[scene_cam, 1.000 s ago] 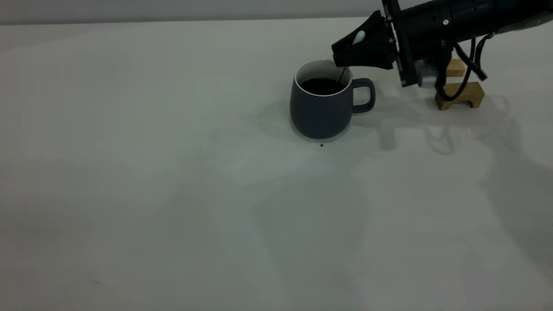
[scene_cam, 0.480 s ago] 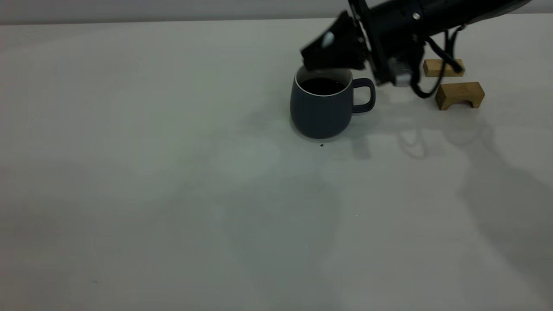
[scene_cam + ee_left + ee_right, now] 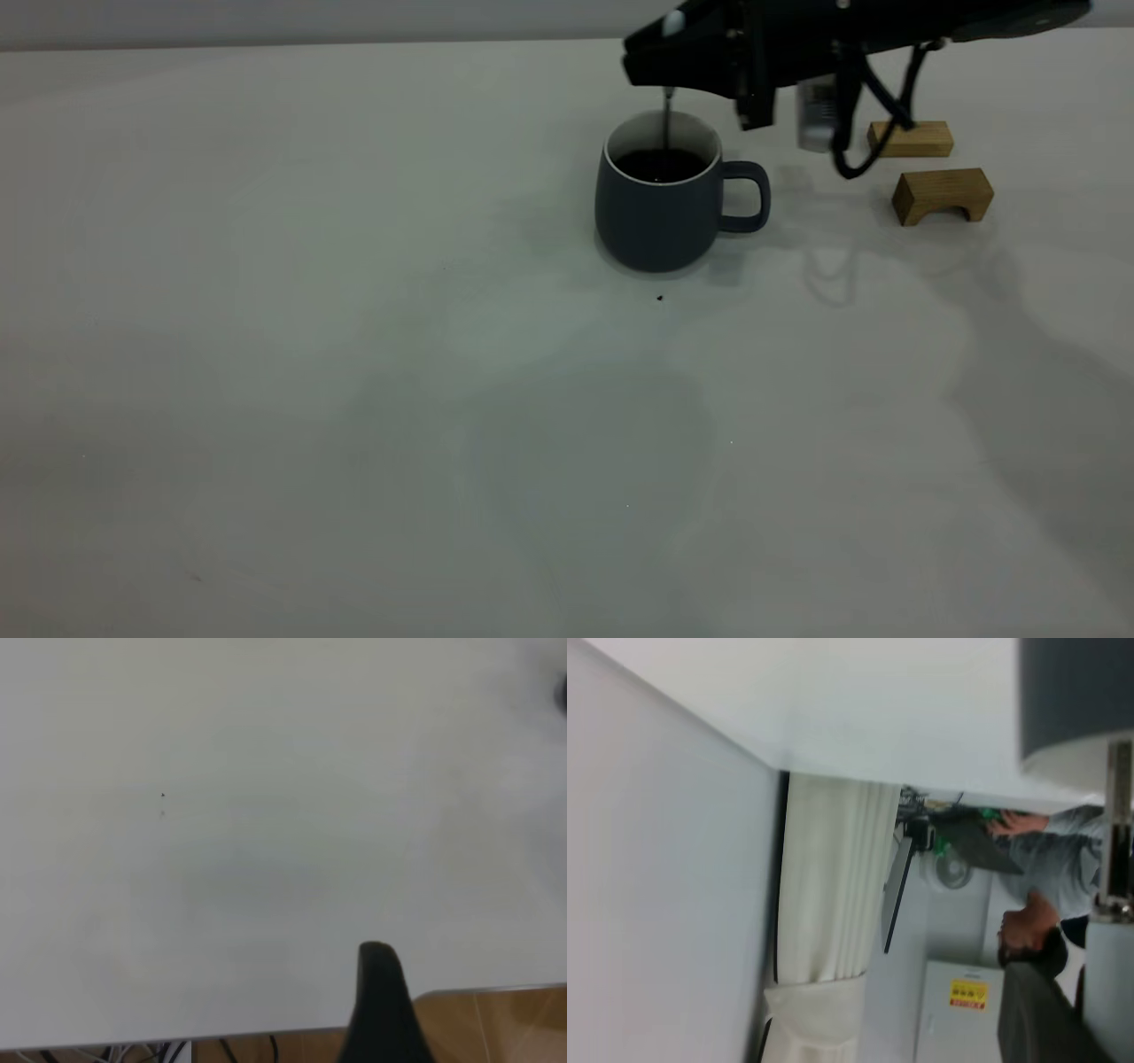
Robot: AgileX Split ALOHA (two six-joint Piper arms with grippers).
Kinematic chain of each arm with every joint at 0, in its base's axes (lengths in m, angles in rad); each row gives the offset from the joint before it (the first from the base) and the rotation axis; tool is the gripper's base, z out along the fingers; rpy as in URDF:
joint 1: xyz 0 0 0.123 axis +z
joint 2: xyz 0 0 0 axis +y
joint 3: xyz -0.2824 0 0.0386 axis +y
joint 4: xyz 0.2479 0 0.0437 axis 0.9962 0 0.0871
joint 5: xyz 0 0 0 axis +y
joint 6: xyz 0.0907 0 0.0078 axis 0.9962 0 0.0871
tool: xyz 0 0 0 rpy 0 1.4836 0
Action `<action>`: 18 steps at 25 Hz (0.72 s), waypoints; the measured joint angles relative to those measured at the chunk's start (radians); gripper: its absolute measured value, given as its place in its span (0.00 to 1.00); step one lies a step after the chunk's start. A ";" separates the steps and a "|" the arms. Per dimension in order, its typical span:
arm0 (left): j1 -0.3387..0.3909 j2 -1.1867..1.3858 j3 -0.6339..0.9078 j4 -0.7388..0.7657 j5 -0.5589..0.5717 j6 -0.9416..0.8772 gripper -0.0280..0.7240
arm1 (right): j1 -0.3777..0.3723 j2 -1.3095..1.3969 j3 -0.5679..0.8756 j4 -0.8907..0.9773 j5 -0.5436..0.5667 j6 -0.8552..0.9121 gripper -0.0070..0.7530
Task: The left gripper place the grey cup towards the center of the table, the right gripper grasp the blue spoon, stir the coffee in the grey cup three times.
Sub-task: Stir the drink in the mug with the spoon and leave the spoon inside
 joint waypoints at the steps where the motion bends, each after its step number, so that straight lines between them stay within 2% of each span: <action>1: 0.000 0.000 0.000 0.000 0.000 0.000 0.82 | -0.010 0.000 0.000 -0.029 0.008 -0.003 0.14; 5: 0.000 0.000 0.000 0.000 0.000 0.000 0.82 | -0.048 0.000 0.000 -0.165 0.088 -0.006 0.14; 8: 0.000 0.000 0.000 0.000 0.000 0.000 0.82 | -0.056 0.000 0.000 -0.241 0.099 -0.007 0.14; 18: 0.000 0.000 0.000 0.000 0.000 0.000 0.82 | -0.054 -0.006 -0.002 -0.300 0.114 -0.007 0.14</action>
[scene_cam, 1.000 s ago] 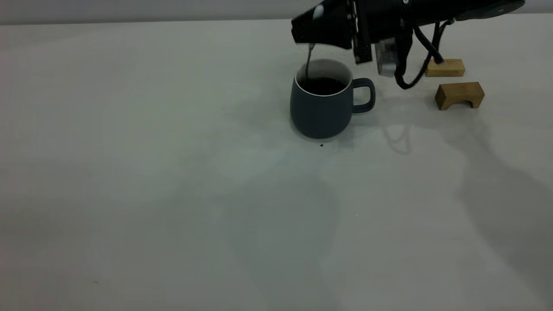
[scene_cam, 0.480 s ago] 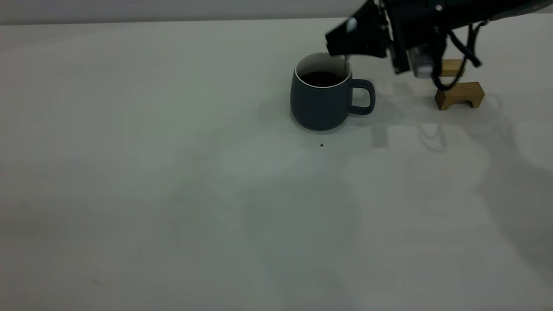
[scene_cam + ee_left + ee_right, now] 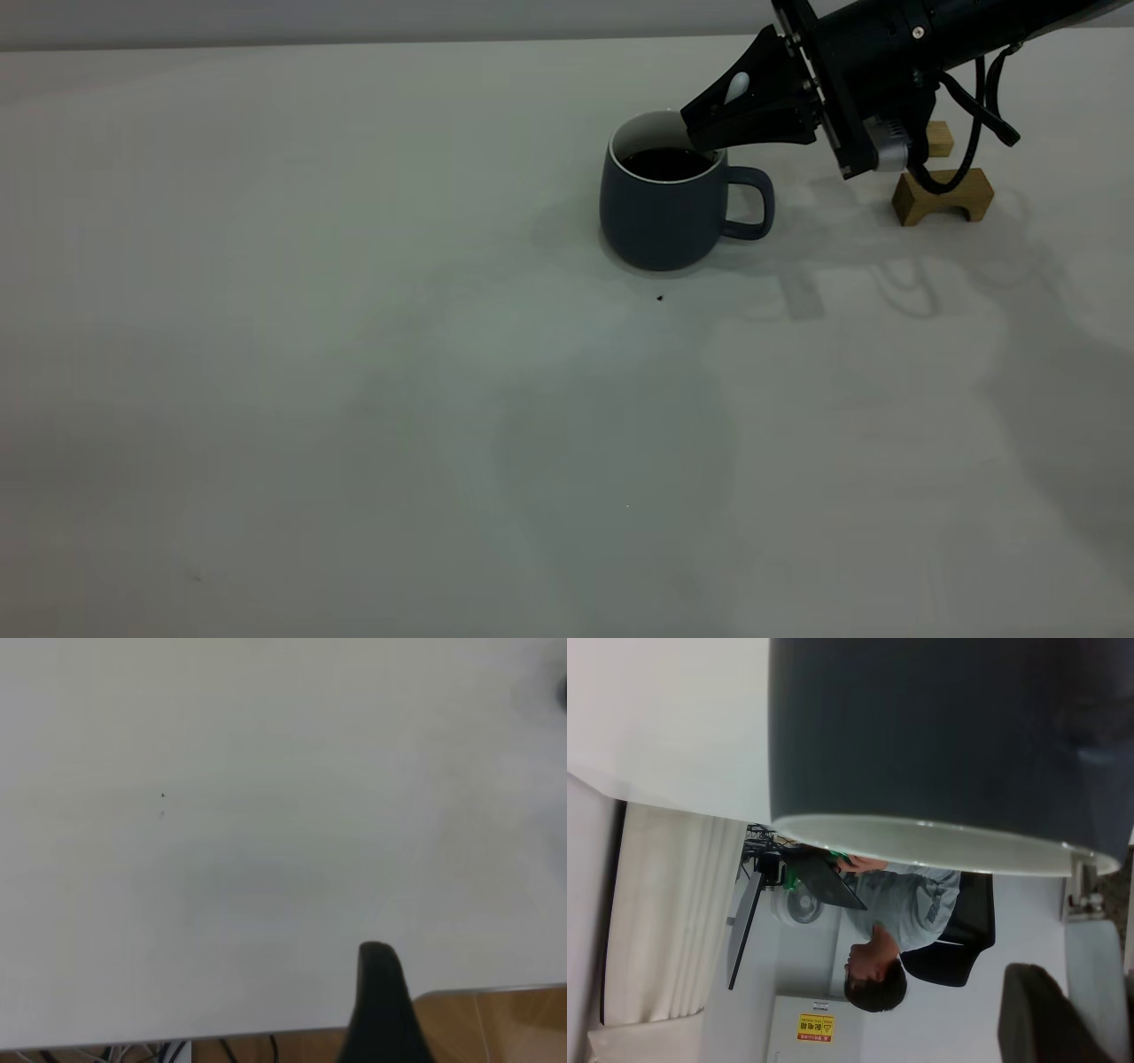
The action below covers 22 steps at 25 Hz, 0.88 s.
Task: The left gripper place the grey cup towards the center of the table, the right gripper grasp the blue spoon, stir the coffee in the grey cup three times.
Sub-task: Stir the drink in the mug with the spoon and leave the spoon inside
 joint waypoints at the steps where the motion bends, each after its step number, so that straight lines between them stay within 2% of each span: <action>1: 0.000 0.000 0.000 0.000 0.000 0.000 0.82 | 0.000 0.000 0.000 0.000 0.000 0.000 0.14; 9: 0.000 0.000 0.000 0.000 0.000 0.000 0.82 | 0.000 -0.001 0.000 -0.015 0.003 0.000 0.14; 12: 0.000 0.000 0.000 0.000 0.000 0.000 0.82 | 0.000 -0.001 0.000 -0.024 0.005 0.001 0.17; 16: 0.000 0.000 0.000 0.000 0.000 0.000 0.82 | 0.000 0.000 0.000 -0.048 0.001 0.001 0.37; 22: 0.000 0.000 0.000 0.000 0.000 0.000 0.82 | 0.000 -0.001 0.000 -0.061 0.001 -0.025 0.80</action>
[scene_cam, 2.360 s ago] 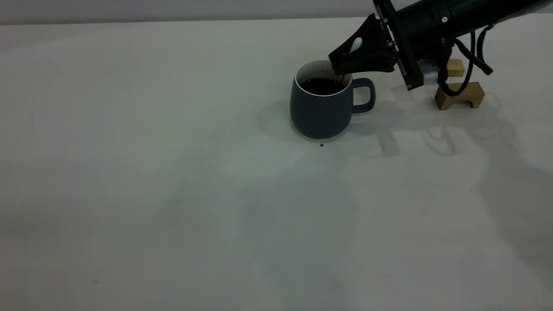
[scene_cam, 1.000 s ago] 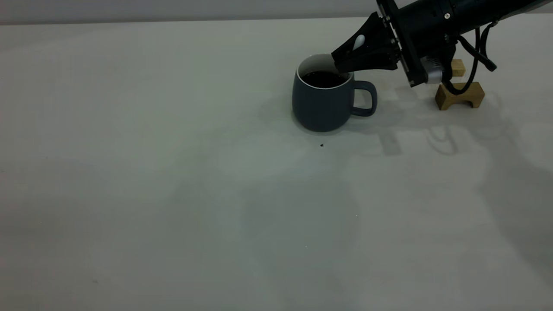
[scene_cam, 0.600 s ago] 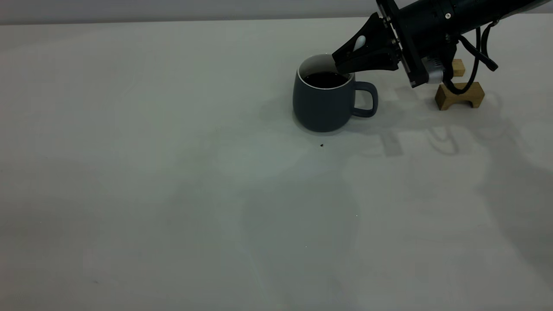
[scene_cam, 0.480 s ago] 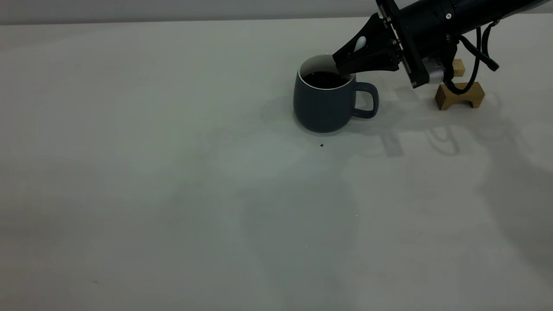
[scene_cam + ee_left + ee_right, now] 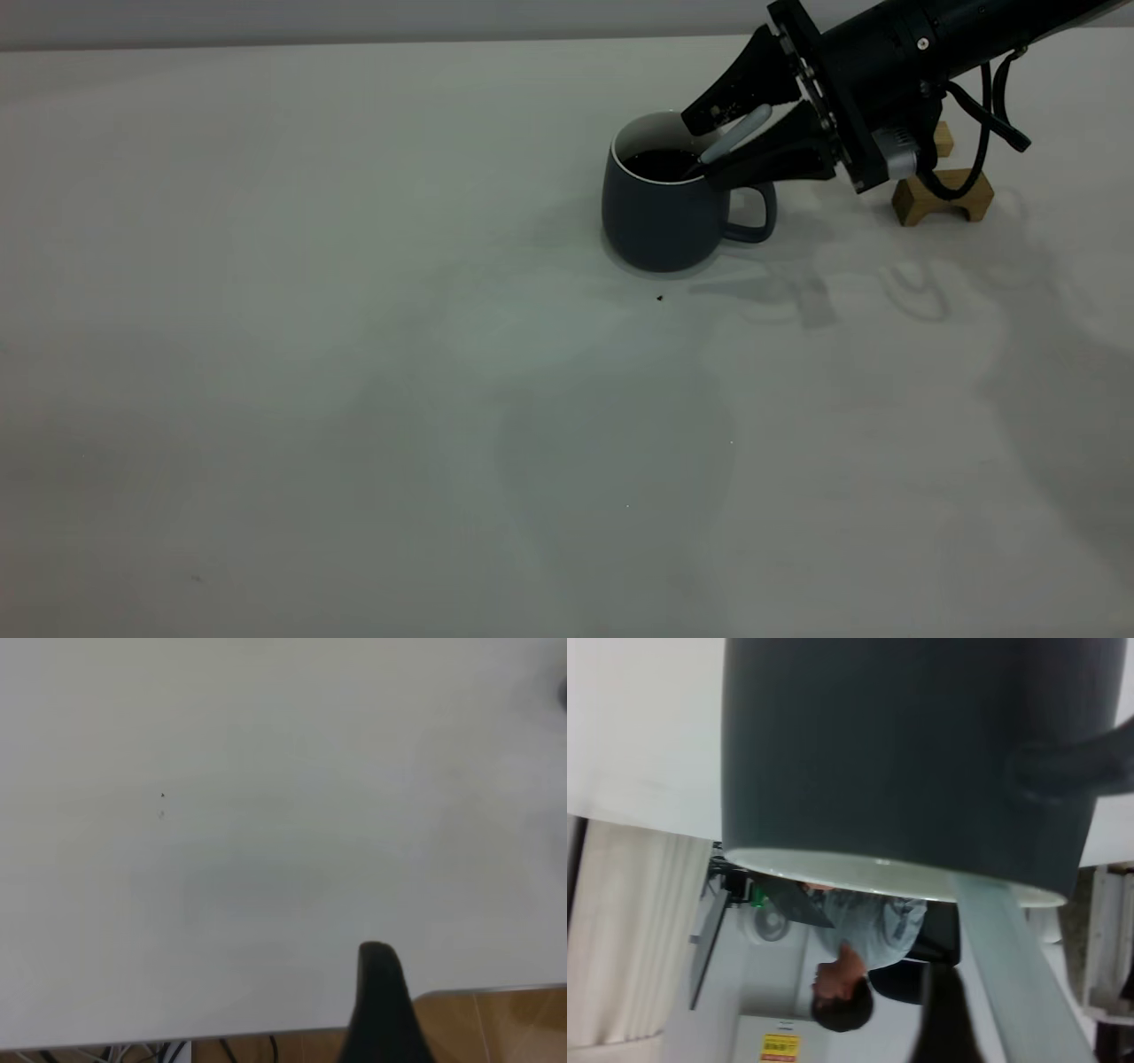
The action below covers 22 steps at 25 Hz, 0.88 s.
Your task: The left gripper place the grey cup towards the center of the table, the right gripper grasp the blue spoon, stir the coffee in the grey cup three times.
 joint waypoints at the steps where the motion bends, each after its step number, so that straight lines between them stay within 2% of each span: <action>1: 0.000 0.000 0.000 0.000 0.000 0.000 0.82 | 0.000 -0.001 0.000 -0.007 -0.001 -0.021 0.85; 4: 0.000 0.000 0.000 0.000 0.000 0.000 0.82 | 0.000 -0.025 0.000 -0.045 -0.002 -0.099 0.95; 9: 0.000 0.000 0.000 0.000 0.000 0.000 0.82 | 0.000 -0.148 0.000 -0.104 0.000 -0.276 0.92; 12: 0.000 0.000 0.000 0.000 0.000 0.000 0.82 | 0.005 -0.225 0.000 -0.134 0.005 -0.387 0.84; 15: 0.000 0.000 0.000 0.000 0.000 0.000 0.82 | 0.021 -0.309 0.001 -0.213 0.007 -0.477 0.71; 22: 0.000 0.000 0.000 0.000 0.000 0.000 0.82 | 0.049 -0.565 0.007 -0.607 0.035 -0.591 0.37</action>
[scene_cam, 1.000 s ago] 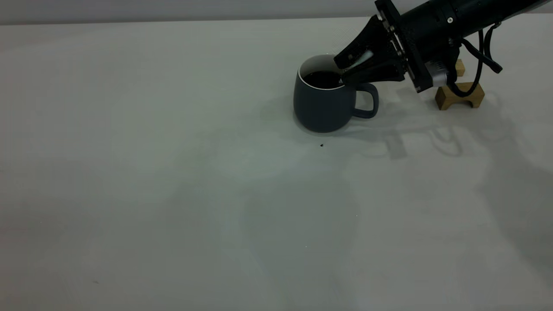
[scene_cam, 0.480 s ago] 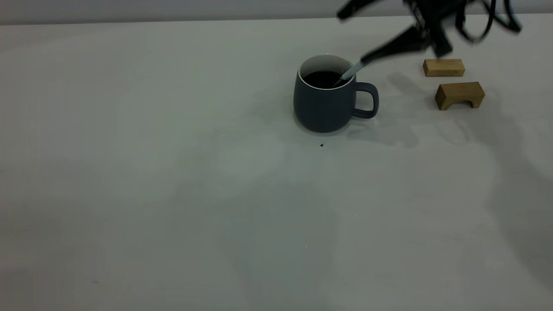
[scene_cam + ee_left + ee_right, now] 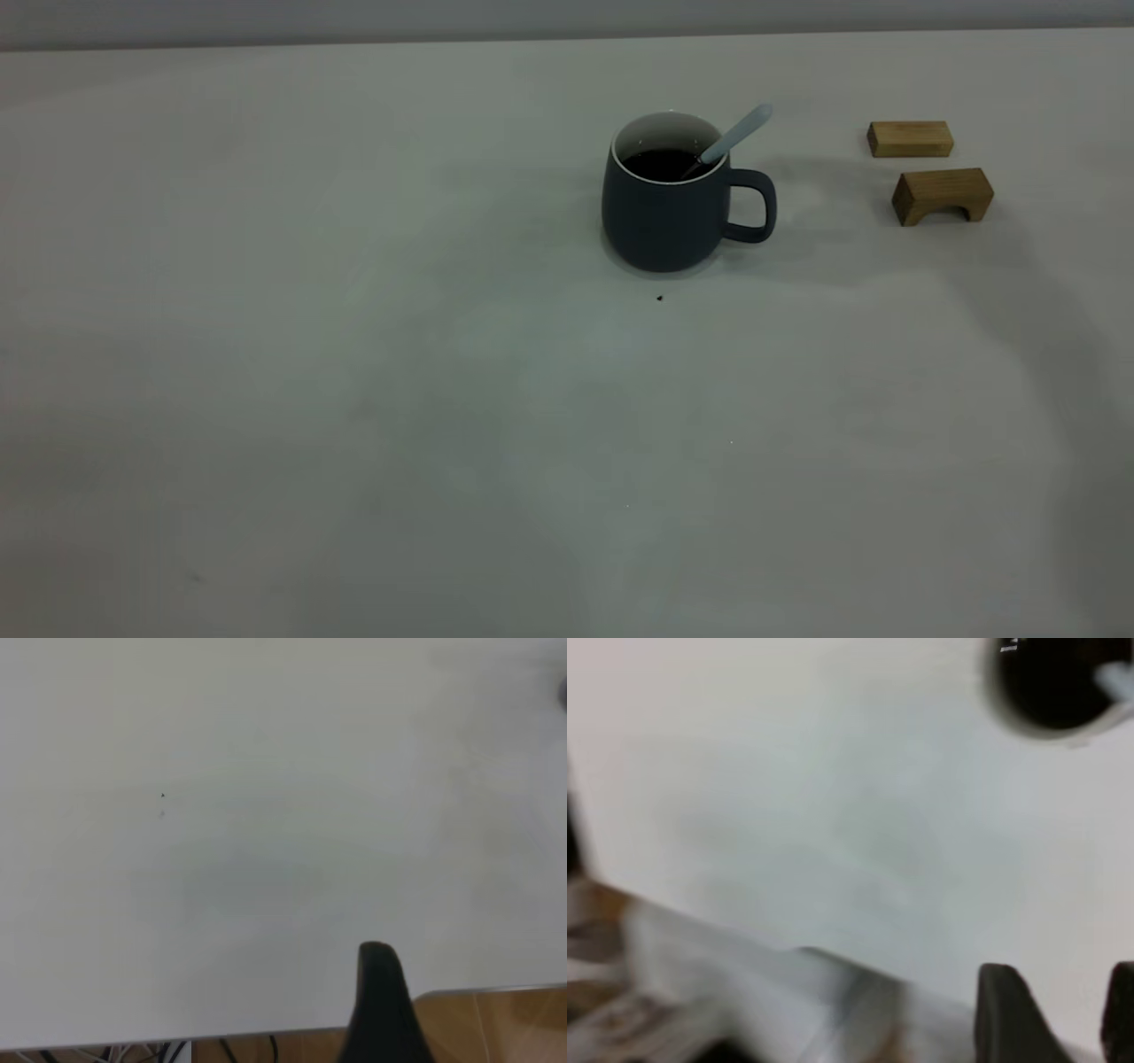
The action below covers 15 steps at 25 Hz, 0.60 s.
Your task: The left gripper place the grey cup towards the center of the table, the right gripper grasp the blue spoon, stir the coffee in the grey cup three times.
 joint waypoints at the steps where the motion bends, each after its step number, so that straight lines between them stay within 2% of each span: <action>1: 0.000 0.000 0.000 0.000 0.000 0.000 0.82 | 0.002 -0.041 0.001 -0.052 0.004 -0.004 0.32; 3: 0.000 0.000 0.000 0.000 0.000 0.000 0.82 | 0.006 -0.124 0.001 -0.138 0.009 -0.008 0.23; 7: 0.000 0.000 0.000 0.000 0.000 0.000 0.82 | 0.008 -0.278 0.001 -0.272 0.022 -0.009 0.14; 15: 0.000 0.000 0.000 0.000 0.000 0.000 0.82 | 0.009 -0.541 0.018 -0.504 0.038 -0.011 0.12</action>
